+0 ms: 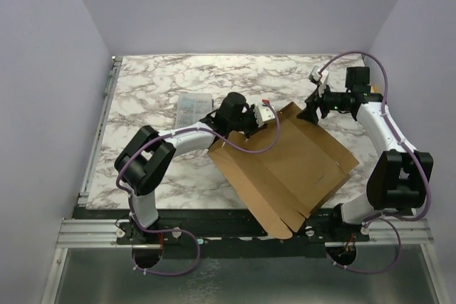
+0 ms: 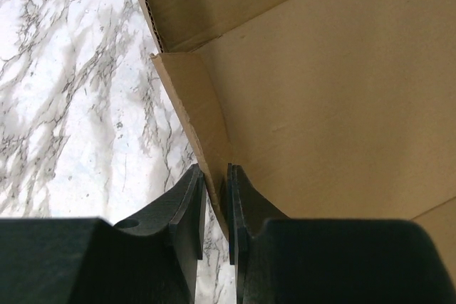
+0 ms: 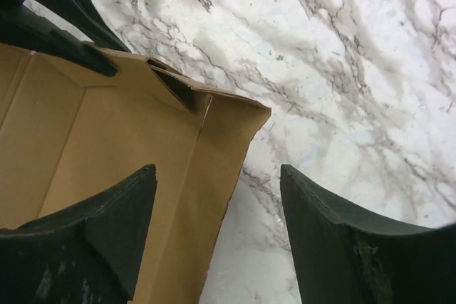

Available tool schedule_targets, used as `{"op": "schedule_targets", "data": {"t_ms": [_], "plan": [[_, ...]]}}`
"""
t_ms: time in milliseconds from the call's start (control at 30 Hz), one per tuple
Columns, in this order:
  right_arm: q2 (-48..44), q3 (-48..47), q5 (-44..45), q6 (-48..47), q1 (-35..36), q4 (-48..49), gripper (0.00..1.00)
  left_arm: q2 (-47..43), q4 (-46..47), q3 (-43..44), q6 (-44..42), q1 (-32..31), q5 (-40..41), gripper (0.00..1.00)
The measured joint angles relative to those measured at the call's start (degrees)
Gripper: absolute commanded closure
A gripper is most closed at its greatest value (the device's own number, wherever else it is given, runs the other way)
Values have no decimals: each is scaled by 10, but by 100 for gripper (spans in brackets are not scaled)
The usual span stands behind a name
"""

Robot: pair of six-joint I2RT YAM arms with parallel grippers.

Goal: Fold the paper box
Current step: Fold the paper box at the center of the board.

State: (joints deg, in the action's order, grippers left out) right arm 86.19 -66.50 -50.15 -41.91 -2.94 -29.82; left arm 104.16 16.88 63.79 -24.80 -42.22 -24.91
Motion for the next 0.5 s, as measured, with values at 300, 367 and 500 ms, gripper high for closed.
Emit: {"op": "schedule_targets", "data": {"t_ms": [300, 367, 500], "plan": [[27, -62, -27, -268, 0, -136, 11, -7, -71, 17, -59, 6, -11, 86], [35, -78, -45, -328, 0, -166, 12, -12, -82, 17, -68, 7, -12, 86], [92, -173, -85, -399, 0, -225, 15, -24, -94, 17, -79, 7, -12, 86]]}}
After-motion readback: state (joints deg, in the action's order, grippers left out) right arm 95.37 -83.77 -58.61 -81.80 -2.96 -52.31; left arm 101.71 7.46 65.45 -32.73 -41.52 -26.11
